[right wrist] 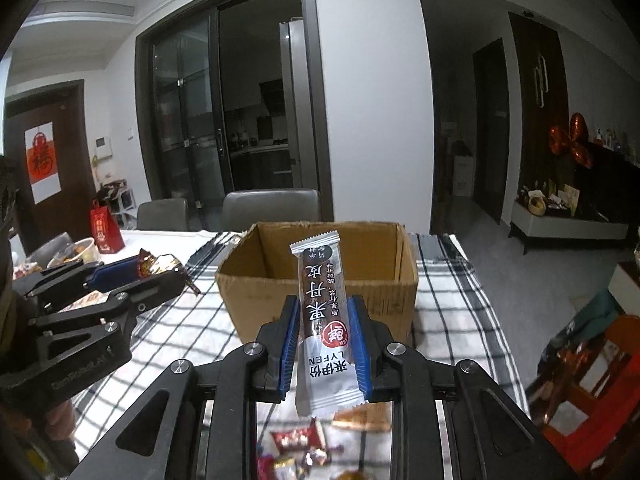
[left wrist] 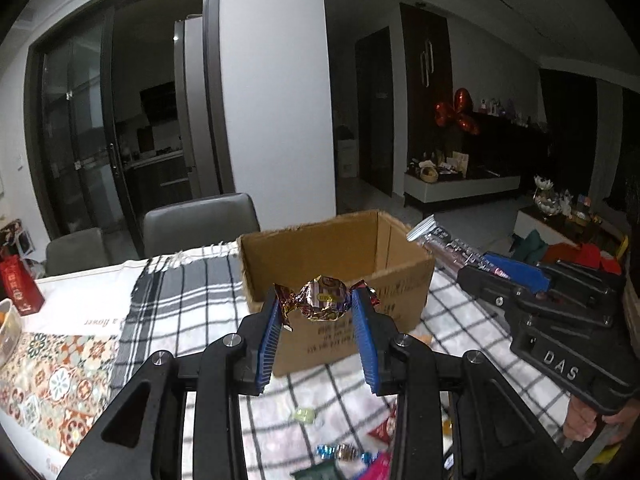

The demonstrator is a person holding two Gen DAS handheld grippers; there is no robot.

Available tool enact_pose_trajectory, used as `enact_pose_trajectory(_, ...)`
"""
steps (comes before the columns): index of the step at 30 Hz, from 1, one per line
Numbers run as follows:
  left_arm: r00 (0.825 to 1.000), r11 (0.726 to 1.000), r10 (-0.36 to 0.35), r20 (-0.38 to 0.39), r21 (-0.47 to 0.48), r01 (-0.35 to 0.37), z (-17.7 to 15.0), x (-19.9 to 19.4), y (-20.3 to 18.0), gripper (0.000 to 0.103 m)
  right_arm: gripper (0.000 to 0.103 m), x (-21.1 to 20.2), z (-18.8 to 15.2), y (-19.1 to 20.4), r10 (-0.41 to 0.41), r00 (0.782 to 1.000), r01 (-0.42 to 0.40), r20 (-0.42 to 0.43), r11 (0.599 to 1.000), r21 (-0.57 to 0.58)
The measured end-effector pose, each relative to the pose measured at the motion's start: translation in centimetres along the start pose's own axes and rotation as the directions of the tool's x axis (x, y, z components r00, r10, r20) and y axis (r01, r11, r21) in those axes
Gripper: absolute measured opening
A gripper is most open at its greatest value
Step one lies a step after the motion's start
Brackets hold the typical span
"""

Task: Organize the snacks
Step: 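Lift the chocolate with the left gripper while the right gripper carries the white bar toward the box, then open the left gripper over the box while the right gripper releases the white bar inside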

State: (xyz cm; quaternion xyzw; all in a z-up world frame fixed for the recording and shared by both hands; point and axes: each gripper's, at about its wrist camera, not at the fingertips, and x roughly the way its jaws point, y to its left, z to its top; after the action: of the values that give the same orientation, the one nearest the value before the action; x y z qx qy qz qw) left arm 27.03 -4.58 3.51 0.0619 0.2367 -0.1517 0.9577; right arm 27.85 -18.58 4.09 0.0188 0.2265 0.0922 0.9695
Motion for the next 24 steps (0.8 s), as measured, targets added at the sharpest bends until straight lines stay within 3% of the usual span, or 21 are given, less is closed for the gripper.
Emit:
enact_pose_trajectory(8, 0.999, 1.0, -0.025, -0.027, -0.003, 0.025, 2.9, 3.8, 1.5, 0.035, 0.026, 3.0, 2.9, -0.8, -0.003, 1.0, 0.003, 0.005, 0.999, -0.044)
enact_pose_trajectory(15, 0.996, 0.999, -0.046, -0.08, 0.009, 0.046, 4.9, 7.3, 2.1, 0.035, 0.026, 6.5, 5.0, -2.2, 0.012, 0.999, -0.013, -0.047, 1.0, -0.025)
enact_pose_trajectory(22, 0.993, 1.0, -0.025, -0.113, 0.001, 0.025, 6.3, 10.5, 2.7, 0.038, 0.026, 9.7, 6.2, -2.8, 0.002, 0.995, -0.005, -0.096, 0.999, -0.032)
enact_pose_trajectory(24, 0.993, 1.0, -0.009, -0.118, -0.003, 0.008, 6.7, 11.2, 2.8, 0.043, 0.026, 10.2, 6.3, -2.8, -0.001, 0.995, -0.002, -0.102, 1.0, -0.031)
